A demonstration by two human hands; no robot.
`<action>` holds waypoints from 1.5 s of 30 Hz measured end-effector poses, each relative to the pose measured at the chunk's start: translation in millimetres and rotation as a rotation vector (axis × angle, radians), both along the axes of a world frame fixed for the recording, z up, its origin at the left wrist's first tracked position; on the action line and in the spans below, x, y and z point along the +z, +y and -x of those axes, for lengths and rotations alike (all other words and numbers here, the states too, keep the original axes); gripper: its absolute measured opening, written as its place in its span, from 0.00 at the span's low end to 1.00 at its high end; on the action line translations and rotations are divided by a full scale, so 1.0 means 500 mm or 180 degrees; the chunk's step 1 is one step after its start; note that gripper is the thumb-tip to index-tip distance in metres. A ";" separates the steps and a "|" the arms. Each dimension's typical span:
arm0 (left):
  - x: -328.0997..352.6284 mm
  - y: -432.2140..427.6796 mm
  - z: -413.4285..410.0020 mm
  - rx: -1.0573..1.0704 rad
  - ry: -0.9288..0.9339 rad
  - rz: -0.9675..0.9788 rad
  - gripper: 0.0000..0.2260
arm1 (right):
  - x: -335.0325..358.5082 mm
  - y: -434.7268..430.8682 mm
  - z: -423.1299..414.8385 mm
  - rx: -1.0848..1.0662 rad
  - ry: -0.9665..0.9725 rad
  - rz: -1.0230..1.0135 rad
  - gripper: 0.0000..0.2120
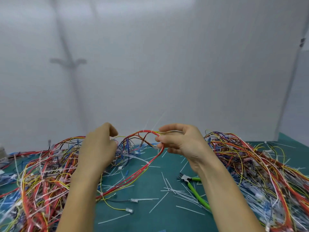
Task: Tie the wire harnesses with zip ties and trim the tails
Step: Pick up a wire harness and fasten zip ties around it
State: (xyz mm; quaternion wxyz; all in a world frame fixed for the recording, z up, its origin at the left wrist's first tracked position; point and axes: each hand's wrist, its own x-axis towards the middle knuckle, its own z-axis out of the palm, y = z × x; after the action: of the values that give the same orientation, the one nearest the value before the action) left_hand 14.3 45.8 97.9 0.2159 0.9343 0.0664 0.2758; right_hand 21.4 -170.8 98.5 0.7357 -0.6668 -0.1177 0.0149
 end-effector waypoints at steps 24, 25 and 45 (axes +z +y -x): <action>-0.019 -0.006 -0.013 -0.0619 0.0386 -0.0427 0.10 | 0.029 -0.047 0.014 0.0248 -0.1253 -0.0607 0.09; -0.020 -0.006 -0.015 -0.0583 0.0312 -0.0352 0.05 | 0.030 -0.053 0.014 0.0301 -0.1190 -0.0544 0.09; 0.004 -0.086 -0.007 -0.1697 -0.0914 0.2019 0.09 | 0.009 -0.014 0.001 -0.1033 -0.1049 0.2653 0.39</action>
State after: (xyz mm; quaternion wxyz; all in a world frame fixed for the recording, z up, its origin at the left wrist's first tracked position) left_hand 17.8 2.6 99.9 0.5628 0.7584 -0.1263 0.3034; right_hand 20.9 -178.0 102.8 0.3699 -0.9084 -0.1112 -0.1603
